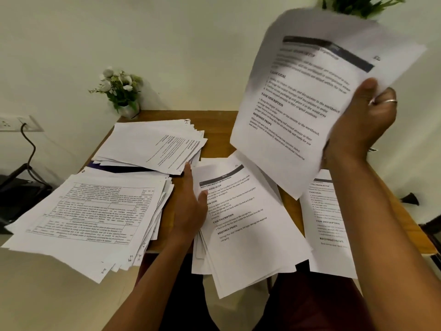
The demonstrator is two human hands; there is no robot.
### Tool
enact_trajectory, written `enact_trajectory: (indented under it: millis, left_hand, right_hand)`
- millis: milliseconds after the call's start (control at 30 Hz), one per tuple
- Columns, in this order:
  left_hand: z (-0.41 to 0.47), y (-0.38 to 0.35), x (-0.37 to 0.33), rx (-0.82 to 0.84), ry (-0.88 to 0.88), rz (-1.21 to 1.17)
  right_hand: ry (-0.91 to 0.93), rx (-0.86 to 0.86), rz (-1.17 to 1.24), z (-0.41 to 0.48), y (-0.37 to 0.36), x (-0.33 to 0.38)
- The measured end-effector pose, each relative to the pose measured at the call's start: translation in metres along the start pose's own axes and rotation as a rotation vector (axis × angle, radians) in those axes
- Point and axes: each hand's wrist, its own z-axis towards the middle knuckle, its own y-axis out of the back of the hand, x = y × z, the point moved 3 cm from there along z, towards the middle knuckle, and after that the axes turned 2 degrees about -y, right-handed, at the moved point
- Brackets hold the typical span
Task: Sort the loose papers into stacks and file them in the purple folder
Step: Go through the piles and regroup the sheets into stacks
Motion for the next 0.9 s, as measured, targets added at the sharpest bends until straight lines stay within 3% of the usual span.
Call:
enact_trajectory:
  millis: [200,333,467,567,667,900]
  left_hand:
    - [-0.003,0.002,-0.006,0.040,0.022,-0.067]
    - [-0.011,0.010,-0.022,-0.004,0.080,-0.376]
    - [-0.001,0.009,-0.003,0.027,0.161,-0.328]
    - [0.001,0.008,0.000,0.039,0.172,-0.347]
    - [-0.005,0.008,-0.010,0.027,-0.004,-0.180]
    - [-0.001,0.004,0.000,-0.037,0.083,-0.191]
  right_hand:
    - [-0.038,-0.012,-0.042,0.001,0.003,-0.005]
    - [-0.132,0.332,-0.263,-0.027,-0.007,-0.022]
    - [-0.279,0.718,-0.529,-0.074,-0.003,-0.077]
    - [-0.349,0.881,-0.662,-0.108,0.009,-0.124]
    - [-0.244,0.921,-0.787,-0.133,0.017,-0.139]
    - [0.107,0.924,-0.943,-0.148,0.018,-0.146]
